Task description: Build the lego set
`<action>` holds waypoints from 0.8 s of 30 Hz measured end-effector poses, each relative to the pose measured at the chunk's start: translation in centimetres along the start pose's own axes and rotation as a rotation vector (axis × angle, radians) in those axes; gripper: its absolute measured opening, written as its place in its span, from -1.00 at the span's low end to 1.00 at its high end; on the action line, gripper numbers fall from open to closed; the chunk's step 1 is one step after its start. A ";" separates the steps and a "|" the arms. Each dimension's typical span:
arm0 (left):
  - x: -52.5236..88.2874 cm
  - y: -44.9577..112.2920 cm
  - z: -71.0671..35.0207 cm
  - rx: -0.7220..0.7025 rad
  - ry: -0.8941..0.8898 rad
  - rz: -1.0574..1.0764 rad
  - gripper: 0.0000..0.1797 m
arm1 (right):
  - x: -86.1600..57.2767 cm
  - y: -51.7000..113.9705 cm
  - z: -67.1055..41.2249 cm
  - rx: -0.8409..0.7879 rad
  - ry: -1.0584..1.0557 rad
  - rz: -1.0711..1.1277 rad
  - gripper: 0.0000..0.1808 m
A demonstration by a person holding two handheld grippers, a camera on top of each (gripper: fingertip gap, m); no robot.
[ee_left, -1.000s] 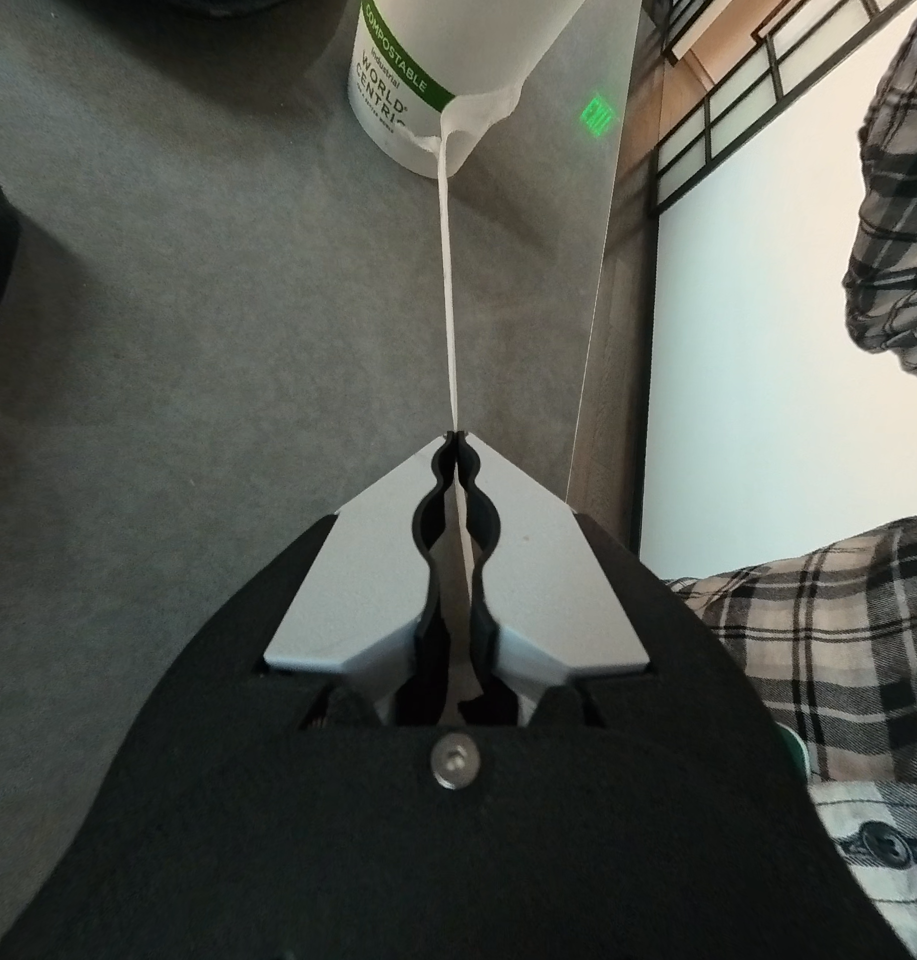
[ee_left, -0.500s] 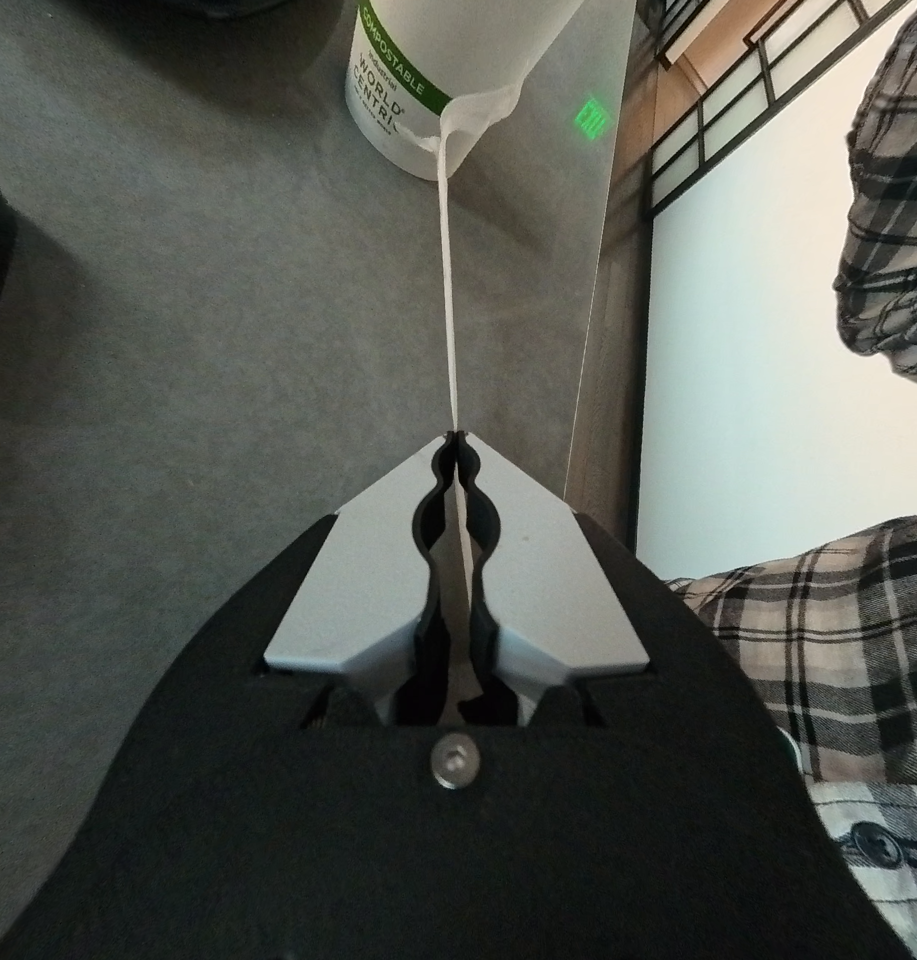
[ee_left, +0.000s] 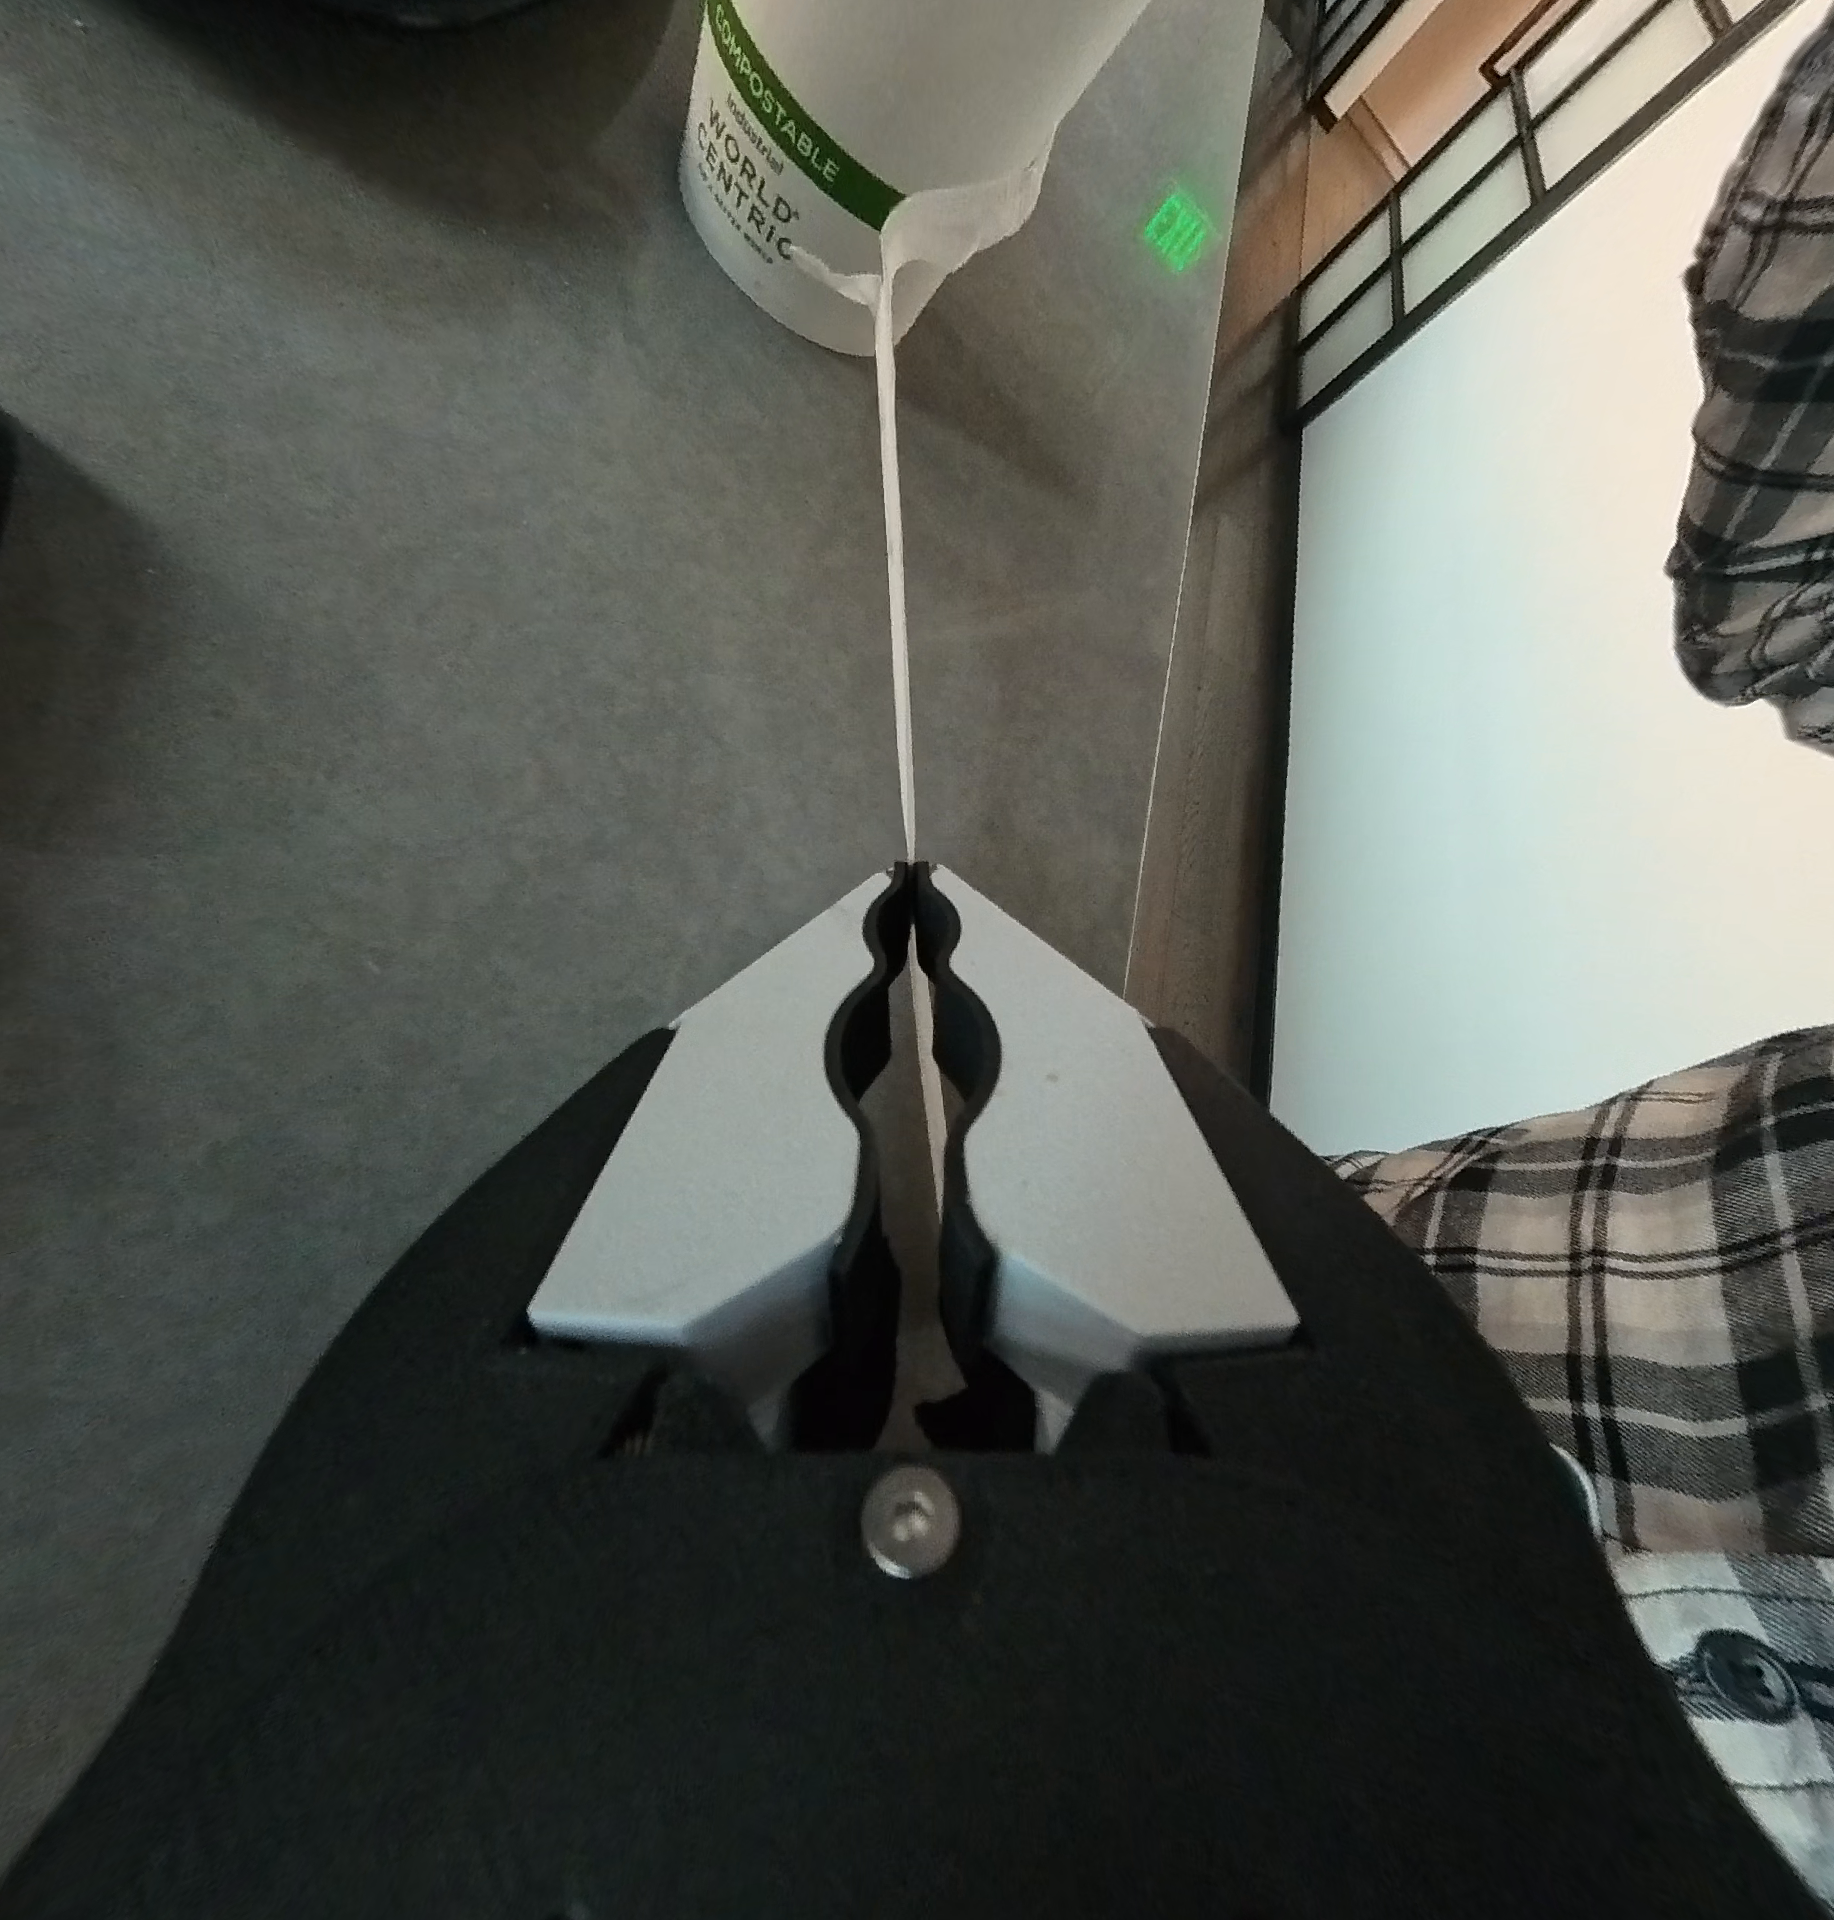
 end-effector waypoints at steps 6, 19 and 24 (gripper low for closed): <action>0.0 0.0 0.0 0.000 -0.002 -0.003 -1.00 | 0.8 0.0 -1.7 -0.088 -0.034 -0.010 -1.00; 0.0 -0.1 0.0 -0.007 -0.001 -0.010 -1.00 | 2.6 -0.5 -0.6 -0.045 -0.106 -0.161 -1.00; 0.0 -0.1 0.0 -0.006 -0.003 -0.010 -1.00 | 0.3 0.1 0.3 0.041 -0.033 -0.022 -1.00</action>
Point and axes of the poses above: each gripper's, where its closed fingertips meet, y out along the fingers, z out of its underside, x = y × z across the jaws, the point moved 7 cm from there along -y, back along the fingers, and after that the axes turned 8 degrees about z, right-handed, at the moved point
